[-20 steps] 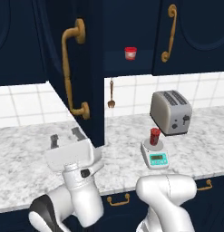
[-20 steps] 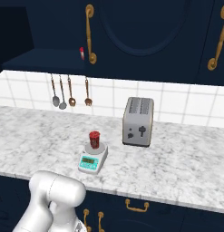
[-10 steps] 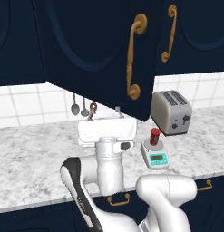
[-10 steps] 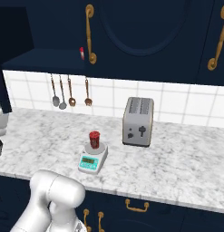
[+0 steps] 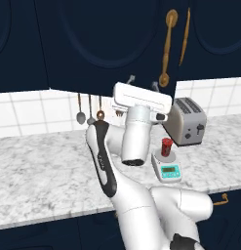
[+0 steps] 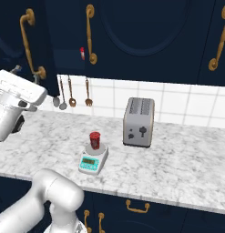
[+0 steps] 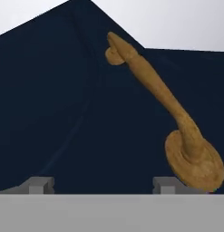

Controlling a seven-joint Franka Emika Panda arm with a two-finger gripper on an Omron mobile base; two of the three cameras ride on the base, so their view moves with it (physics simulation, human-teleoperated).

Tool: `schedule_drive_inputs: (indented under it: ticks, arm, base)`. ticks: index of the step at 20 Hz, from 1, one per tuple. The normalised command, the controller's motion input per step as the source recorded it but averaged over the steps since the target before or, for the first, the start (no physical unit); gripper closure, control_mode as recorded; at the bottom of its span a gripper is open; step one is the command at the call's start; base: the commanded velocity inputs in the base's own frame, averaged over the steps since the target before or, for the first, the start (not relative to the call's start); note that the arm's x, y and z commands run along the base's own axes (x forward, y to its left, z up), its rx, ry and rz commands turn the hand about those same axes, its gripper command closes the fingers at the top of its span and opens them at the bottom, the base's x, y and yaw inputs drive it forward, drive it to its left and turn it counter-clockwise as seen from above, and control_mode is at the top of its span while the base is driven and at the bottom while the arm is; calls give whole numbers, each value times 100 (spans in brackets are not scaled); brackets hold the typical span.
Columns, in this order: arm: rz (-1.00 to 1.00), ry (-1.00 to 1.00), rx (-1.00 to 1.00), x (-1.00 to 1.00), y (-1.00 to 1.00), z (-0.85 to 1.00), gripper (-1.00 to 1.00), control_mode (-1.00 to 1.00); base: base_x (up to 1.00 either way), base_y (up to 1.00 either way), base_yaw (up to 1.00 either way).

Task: Pick the yogurt and place it on the digital scale for weighing, and close the cabinet.

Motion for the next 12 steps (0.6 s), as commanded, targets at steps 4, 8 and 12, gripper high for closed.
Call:
schedule_drive_inputs:
  ticks: [4,8,12]
  arm:
    - [1,30,2,80,-11,84,-100,-100]
    - [0,38,-3,100,0,32,-100,-100]
    - [0,25,0,99,0,9,-100,-100]
  base:
    - [0,0,0]
    - [0,0,0]
    - [0,0,0]
